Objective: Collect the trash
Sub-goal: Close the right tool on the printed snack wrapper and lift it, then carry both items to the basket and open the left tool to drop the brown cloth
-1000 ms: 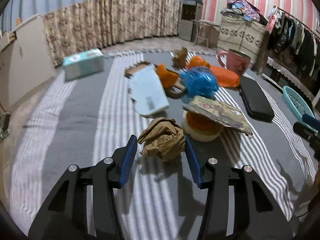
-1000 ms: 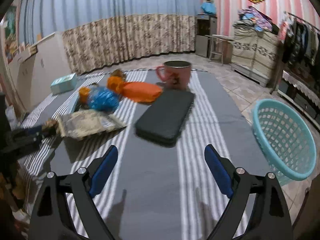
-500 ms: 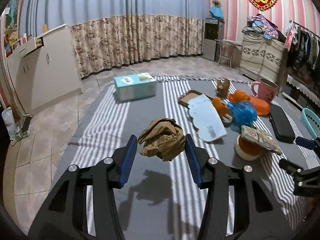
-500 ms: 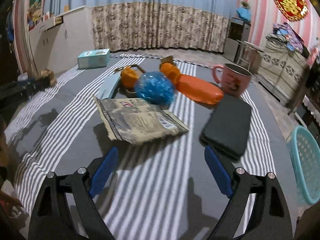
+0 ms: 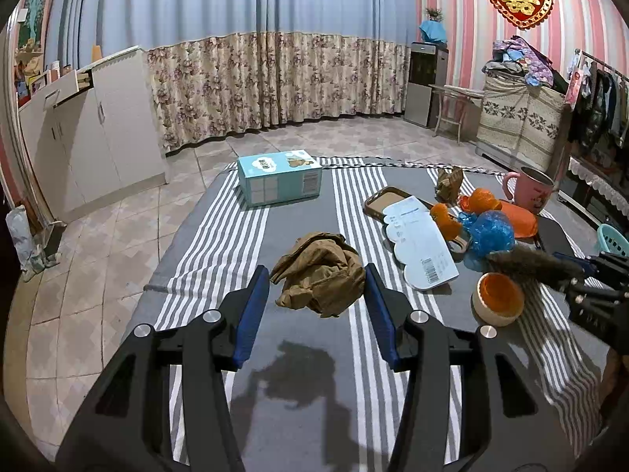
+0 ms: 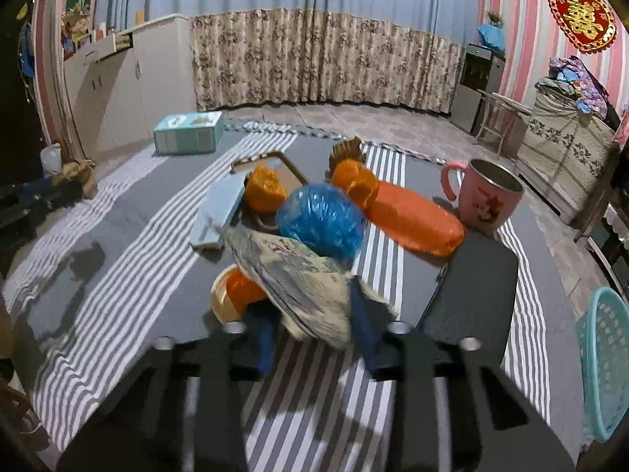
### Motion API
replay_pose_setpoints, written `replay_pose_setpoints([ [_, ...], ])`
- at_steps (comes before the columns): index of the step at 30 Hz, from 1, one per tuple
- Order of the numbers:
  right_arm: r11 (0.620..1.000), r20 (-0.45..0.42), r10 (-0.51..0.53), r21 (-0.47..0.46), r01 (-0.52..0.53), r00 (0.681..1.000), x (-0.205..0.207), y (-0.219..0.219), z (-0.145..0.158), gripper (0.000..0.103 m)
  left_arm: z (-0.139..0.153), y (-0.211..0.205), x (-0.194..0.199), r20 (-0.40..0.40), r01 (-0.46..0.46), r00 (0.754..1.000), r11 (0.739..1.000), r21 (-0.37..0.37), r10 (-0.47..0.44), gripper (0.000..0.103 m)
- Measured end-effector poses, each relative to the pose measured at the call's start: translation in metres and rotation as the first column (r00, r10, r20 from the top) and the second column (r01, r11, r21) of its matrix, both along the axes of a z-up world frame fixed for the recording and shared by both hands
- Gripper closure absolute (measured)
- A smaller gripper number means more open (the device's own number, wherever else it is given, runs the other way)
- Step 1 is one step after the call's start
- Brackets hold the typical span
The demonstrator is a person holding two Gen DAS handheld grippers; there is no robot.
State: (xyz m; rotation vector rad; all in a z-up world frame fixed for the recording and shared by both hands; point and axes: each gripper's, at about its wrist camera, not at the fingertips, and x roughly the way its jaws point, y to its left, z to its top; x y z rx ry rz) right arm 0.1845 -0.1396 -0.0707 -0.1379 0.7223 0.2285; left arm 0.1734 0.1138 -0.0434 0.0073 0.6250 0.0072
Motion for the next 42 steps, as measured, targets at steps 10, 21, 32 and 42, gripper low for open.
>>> replay_pose_setpoints([
  [10,0.995,0.035,0.028,0.091,-0.032,0.999,-0.011,-0.035,0.027,0.101,0.007,-0.032,0.006,0.0,0.035,0.999,0.999,0.013,-0.035,0.055],
  [21,0.978,0.093,-0.102,0.19,0.083,0.991,-0.049,-0.124,0.059,0.101,0.031,-0.095,-0.001,0.053,0.13,0.99,0.991,0.008,-0.13,0.055],
  [32,0.9,0.117,-0.413,0.207,0.385,0.903,-0.088,-0.276,0.073,0.101,0.038,-0.22,-0.004,0.082,0.299,0.951,0.954,0.011,-0.299,0.055],
  [42,0.774,0.053,-0.603,0.284,0.567,0.796,-0.103,-0.391,0.054,0.101,0.033,-0.352,-0.01,0.091,0.458,0.886,0.889,-0.015,-0.454,0.055],
])
